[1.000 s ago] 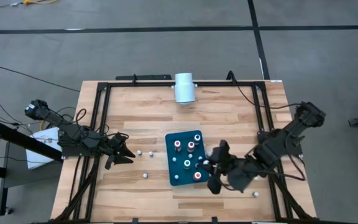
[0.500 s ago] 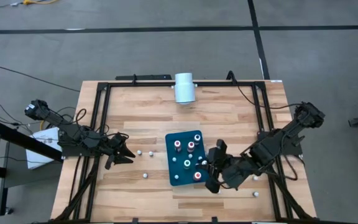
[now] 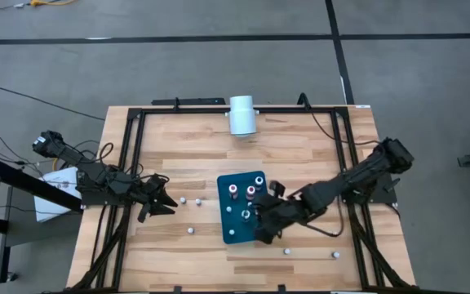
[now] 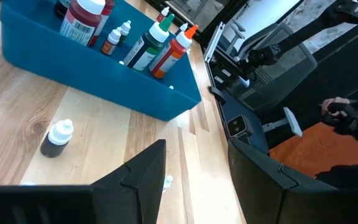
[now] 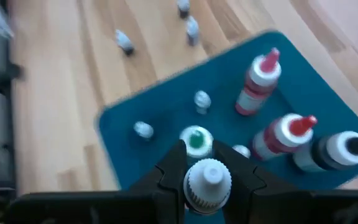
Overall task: Pick & Place food coloring
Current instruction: Put the small black food coloring bottle into the blue bin
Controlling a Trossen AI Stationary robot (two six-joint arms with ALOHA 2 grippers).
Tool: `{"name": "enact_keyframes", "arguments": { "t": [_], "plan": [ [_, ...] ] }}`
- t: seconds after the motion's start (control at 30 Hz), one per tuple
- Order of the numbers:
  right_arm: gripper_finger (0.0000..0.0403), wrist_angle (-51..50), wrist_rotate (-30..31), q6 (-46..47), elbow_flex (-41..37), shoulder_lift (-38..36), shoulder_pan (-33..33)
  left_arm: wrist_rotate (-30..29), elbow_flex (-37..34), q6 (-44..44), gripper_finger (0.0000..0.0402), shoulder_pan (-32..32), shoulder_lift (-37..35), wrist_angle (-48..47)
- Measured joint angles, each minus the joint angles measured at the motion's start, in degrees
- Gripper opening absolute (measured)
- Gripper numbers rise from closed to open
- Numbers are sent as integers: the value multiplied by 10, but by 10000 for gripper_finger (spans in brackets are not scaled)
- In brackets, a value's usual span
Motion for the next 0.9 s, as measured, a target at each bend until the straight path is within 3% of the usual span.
{"name": "enact_keyframes", "arguments": {
  "t": [0.43, 0.67, 0.9],
  "plan": [
    [58, -27, 14, 2, 0, 66, -43, 0, 0, 0, 165, 0, 0, -28],
    [58, -88, 59, 60, 0, 65, -36, 2, 0, 11, 165, 0, 0, -40],
    [58, -80, 78, 76, 0, 70, -16, 2, 0, 26, 165, 0, 0, -39]
  ]
}}
